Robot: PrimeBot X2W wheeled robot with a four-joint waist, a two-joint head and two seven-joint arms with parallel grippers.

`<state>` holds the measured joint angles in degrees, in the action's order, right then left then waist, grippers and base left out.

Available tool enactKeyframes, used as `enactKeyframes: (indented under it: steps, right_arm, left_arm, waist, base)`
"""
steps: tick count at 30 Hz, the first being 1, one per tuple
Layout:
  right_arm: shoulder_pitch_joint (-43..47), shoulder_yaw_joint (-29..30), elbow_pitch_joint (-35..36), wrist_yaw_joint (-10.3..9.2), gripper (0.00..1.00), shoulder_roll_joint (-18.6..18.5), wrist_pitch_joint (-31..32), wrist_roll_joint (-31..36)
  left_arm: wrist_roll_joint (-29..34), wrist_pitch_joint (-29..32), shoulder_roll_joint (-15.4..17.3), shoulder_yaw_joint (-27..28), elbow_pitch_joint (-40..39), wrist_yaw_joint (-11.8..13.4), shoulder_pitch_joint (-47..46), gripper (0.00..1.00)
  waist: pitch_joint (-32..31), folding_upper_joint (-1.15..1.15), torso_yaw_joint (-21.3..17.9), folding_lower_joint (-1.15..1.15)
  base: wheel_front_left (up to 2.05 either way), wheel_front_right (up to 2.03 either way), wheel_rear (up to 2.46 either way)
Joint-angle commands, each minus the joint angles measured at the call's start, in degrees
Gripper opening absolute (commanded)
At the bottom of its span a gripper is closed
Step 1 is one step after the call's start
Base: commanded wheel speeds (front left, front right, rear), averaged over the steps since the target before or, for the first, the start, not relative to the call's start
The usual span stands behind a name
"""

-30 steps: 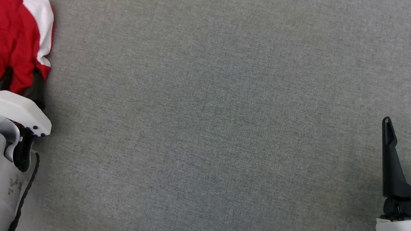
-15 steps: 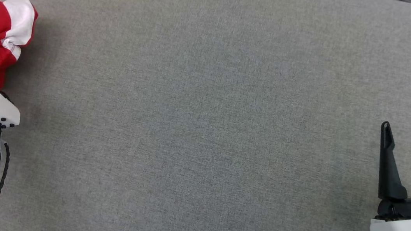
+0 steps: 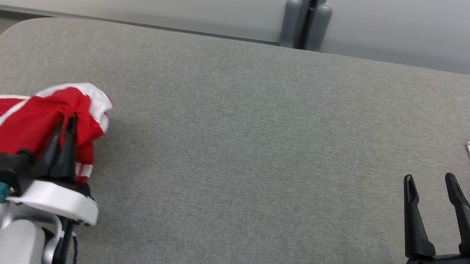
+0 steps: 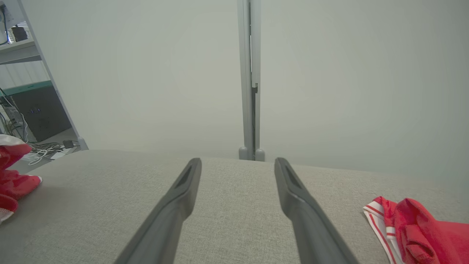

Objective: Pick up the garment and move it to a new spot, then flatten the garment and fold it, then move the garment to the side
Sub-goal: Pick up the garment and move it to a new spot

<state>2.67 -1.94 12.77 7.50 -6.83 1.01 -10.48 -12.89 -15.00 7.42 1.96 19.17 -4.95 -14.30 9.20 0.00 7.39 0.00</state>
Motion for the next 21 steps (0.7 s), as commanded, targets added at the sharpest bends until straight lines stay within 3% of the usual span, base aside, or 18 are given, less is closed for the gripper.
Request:
enactKeyframes:
  steps: [1, 8, 14, 21]
  right_arm:
    - [0.7, 0.1, -0.2, -0.03, 1.0, 0.1, -0.4, -0.2]
    - [0.7, -0.3, 0.0, -0.03, 1.0, 0.8, -0.9, -0.8]
    - [-1.2, -1.2, -0.4, -0.03, 1.0, 1.4, -2.1, -1.2]
    - [-2.1, -1.1, -2.4, -0.02, 1.0, 2.7, -4.8, -2.0]
  left_arm:
    - [0.3, -0.2, -0.4, -1.0, -1.4, -0.4, 1.3, 0.0]
    - [-0.2, 2.5, -3.2, -12.6, -5.7, -2.0, 4.4, 0.0]
    - [-2.9, 3.4, -4.1, -22.6, -6.0, -2.5, -0.9, 0.0]
    - [-4.5, 4.4, -4.2, -29.0, -5.1, -2.5, -7.6, 0.0]
  waist:
    - [-2.0, 0.0, -2.8, 0.0]
    - [-1.5, 0.0, -9.0, 0.0]
    - [2.8, 0.0, -17.0, 0.0]
    - [7.6, 0.0, -23.4, 0.0]
  base:
    - [0.0, 0.0, 0.0]
    - [0.0, 0.0, 0.0]
    - [0.0, 0.0, 0.0]
    - [0.0, 0.0, 0.0]
